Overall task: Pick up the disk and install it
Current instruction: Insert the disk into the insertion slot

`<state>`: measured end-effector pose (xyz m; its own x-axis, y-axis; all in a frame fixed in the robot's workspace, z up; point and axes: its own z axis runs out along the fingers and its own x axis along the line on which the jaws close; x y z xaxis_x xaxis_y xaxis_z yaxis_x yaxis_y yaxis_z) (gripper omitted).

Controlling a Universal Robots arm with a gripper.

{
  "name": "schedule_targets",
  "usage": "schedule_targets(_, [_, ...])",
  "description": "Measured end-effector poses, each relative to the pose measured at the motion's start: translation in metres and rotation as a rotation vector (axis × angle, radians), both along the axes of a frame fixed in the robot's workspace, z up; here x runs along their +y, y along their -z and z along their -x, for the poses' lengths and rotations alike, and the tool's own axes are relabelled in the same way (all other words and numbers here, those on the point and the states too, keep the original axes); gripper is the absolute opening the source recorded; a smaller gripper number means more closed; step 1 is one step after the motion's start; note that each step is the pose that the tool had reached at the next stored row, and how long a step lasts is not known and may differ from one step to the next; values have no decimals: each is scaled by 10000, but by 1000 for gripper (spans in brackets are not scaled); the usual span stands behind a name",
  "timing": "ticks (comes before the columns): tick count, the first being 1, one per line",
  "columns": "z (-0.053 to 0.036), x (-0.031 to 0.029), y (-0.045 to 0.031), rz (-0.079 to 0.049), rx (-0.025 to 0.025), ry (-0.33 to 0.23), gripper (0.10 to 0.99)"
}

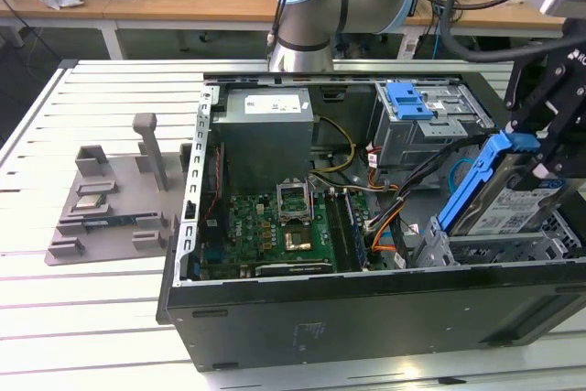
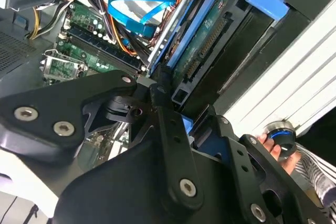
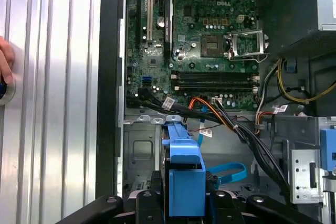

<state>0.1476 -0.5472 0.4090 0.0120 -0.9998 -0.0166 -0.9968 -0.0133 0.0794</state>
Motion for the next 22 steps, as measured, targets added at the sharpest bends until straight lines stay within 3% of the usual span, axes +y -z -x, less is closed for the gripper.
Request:
schedule_targets(5, [0,0,84,1,-1,0,369])
schedule_targets(15, [0,0,91,-2,-2,0,369])
schedule_targets(16, [-1,1,92,-1,-2,-1,380])
schedule_targets(20, [0,0,92,1,-1,0,624])
schedule_targets(22, [0,0,93,1,-1,0,624])
